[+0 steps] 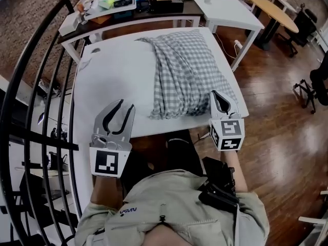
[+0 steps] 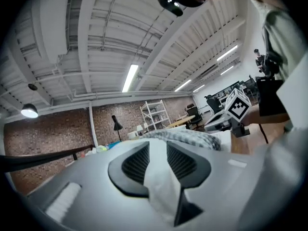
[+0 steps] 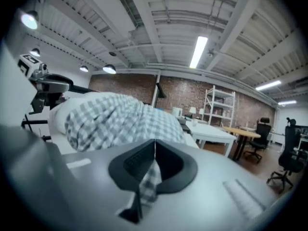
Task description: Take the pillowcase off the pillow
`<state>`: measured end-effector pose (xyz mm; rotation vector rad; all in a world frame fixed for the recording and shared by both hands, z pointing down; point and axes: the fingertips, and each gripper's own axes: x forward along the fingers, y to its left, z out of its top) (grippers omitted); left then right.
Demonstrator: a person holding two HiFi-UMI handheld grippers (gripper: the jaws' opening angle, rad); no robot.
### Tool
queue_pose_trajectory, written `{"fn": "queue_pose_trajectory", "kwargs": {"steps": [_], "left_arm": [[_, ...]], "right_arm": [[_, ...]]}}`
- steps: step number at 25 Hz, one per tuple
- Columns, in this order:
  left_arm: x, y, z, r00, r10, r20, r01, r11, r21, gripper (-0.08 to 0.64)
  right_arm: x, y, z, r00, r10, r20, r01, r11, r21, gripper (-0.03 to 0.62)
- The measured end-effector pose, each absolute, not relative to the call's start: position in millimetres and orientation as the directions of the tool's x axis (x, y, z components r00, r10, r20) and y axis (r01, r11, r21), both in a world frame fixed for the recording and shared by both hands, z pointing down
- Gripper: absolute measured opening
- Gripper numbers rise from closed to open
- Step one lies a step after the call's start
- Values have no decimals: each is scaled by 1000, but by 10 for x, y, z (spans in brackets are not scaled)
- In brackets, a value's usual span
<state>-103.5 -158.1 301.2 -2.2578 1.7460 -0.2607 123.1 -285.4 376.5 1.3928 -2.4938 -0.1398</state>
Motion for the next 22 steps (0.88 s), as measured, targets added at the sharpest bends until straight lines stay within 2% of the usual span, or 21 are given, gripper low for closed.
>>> {"fn": "queue_pose_trajectory", "kwargs": {"steps": [4, 7, 9, 12, 16, 22], "left_arm": [[-1115, -1989, 2693, 232, -973, 12, -883, -216, -417, 117], [-1207, -2566, 2366, 235, -972, 0, -844, -204, -497, 128], [-1247, -2954, 2316, 233, -971, 46, -824, -223, -522, 154], [-1368, -3491, 2523, 212, -959, 190, -824, -280, -493, 183], [-1516, -3863, 2939, 194, -905, 380, -868, -339, -363, 212], [-1519, -3874, 3328, 188, -868, 459, -888, -350, -298, 221]], "right_arm": [[786, -3072, 3164, -604, -791, 96, -752, 606, 258, 62], [359, -3339, 2757, -671, -739, 69, -689, 654, 312, 100], [59, -3539, 2543, -709, -702, 76, -643, 686, 339, 114], [-399, -3820, 2377, -758, -640, 125, -578, 748, 325, 131], [-921, -4151, 2377, -768, -597, 232, -515, 790, 332, 151], [-1356, -4461, 2774, -716, -557, 421, -458, 830, 318, 198]]}}
